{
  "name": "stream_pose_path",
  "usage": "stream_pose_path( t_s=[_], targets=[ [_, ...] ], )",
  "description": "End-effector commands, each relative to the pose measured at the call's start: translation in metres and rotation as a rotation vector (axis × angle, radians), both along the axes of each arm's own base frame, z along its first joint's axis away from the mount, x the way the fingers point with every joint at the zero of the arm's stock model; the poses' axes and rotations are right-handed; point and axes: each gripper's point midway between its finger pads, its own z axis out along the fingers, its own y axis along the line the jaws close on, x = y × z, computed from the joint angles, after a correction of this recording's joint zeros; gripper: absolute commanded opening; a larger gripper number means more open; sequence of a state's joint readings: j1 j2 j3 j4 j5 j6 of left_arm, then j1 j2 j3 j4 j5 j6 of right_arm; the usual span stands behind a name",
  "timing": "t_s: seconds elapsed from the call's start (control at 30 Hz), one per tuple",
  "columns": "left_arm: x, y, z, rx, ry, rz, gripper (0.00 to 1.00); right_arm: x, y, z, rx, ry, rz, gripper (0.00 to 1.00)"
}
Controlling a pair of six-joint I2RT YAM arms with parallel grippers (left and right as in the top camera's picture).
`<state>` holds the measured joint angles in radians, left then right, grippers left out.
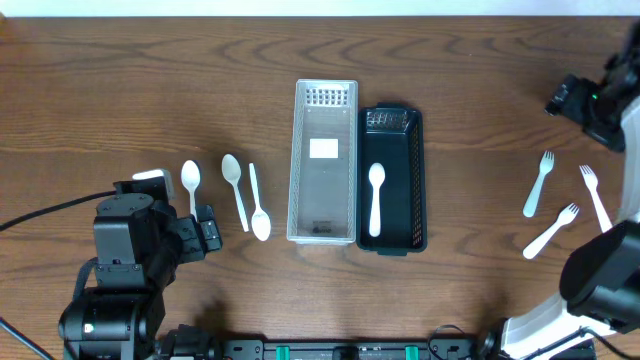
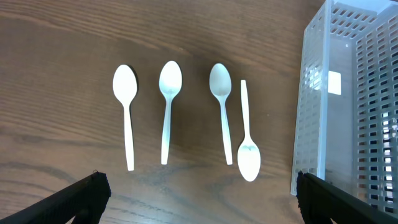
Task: Pack container
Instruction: 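Move the right gripper to the white fork and grasp it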
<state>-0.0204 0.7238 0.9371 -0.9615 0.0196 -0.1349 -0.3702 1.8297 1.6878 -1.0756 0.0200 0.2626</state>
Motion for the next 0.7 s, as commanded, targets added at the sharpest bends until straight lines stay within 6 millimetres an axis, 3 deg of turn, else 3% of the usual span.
stream_pose_path(
  t_s=[0.0,0.17,0.4,0.67],
  targets=[
    [0.001,0.001,0.005,-0.006,-0.013,0.014,0.98,-0.013,-0.019,-0.043,0.051,0.063,0.013,0.95],
    [0.001,0.001,0.005,-0.006,-0.013,0.014,0.98,-0.017,-0.031,-0.093,0.129,0.089,-0.009,0.94],
    [0.001,0.001,0.005,-0.006,-0.013,0.014,0.98,-0.014,-0.028,-0.148,0.176,0.168,-0.004,0.94],
    [0.001,0.002,0.005,-0.005,-0.014,0.014,0.98,-0.009,-0.02,-0.171,0.187,0.196,0.017,0.93]
  ],
)
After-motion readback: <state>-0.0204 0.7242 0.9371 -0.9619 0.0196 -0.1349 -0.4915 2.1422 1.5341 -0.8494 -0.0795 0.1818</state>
